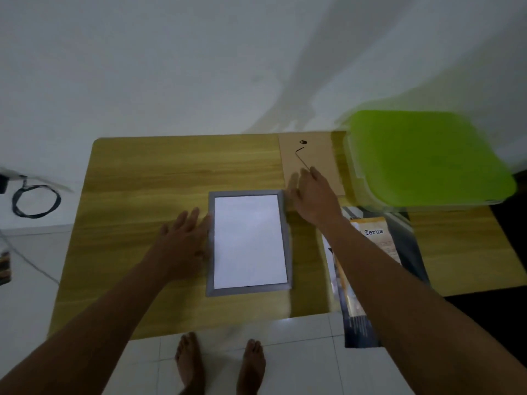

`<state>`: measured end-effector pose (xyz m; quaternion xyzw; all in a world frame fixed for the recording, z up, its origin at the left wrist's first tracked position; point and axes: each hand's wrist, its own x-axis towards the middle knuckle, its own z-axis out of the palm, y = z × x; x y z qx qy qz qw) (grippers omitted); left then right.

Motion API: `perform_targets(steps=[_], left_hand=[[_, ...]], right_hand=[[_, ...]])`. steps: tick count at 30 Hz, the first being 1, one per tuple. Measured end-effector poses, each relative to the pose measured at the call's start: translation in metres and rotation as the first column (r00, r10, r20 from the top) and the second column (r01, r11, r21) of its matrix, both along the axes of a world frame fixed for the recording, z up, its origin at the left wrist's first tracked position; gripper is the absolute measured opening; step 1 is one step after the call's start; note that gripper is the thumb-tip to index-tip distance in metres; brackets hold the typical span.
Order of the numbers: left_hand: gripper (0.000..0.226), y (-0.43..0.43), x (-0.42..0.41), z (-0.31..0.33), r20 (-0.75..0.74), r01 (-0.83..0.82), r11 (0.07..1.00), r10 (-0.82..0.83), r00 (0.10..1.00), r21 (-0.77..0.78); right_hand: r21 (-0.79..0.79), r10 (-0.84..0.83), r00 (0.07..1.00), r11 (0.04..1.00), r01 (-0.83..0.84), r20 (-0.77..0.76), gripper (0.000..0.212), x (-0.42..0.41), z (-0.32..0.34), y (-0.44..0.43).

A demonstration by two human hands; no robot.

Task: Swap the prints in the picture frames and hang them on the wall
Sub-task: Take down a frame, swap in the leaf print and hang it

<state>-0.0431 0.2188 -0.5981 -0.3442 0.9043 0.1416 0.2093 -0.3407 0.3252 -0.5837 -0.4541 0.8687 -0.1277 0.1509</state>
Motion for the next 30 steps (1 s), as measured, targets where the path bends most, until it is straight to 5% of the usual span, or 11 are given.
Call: perform_targets(steps=[5, 8, 11, 22, 30], left_hand=[[0.084, -0.004, -0.003, 0.000, 0.026, 0.013, 1.000, -0.014, 1.000, 0.024], [0.085, -0.004, -0.003, 0.002, 0.049, 0.018, 0.999, -0.019, 0.999, 0.028], [0.086, -0.005, -0.005, 0.005, 0.085, 0.027, 0.999, -0.030, 0.996, 0.044], [0.082, -0.006, -0.007, 0.006, 0.080, 0.005, 0.998, -0.010, 0.997, 0.064], [0.083, -0.003, -0.007, 0.016, 0.065, -0.014, 0.996, 0.009, 0.998, 0.084]], right_hand=[[0.162, -0.148, 0.987, 0.974, 0.156, -0.064, 0.069, -0.050, 0.001, -0.036], [0.216, -0.167, 0.976, 0.957, 0.194, -0.140, 0.056, -0.068, -0.002, -0.046], [0.206, -0.141, 0.980, 0.964, 0.168, -0.139, 0.045, -0.077, 0.002, -0.055], [0.064, -0.142, 0.985, 0.987, 0.149, -0.095, 0.055, -0.071, 0.042, -0.053], [0.064, -0.048, 0.998, 0.997, 0.051, -0.051, 0.046, -0.005, 0.100, -0.032]])
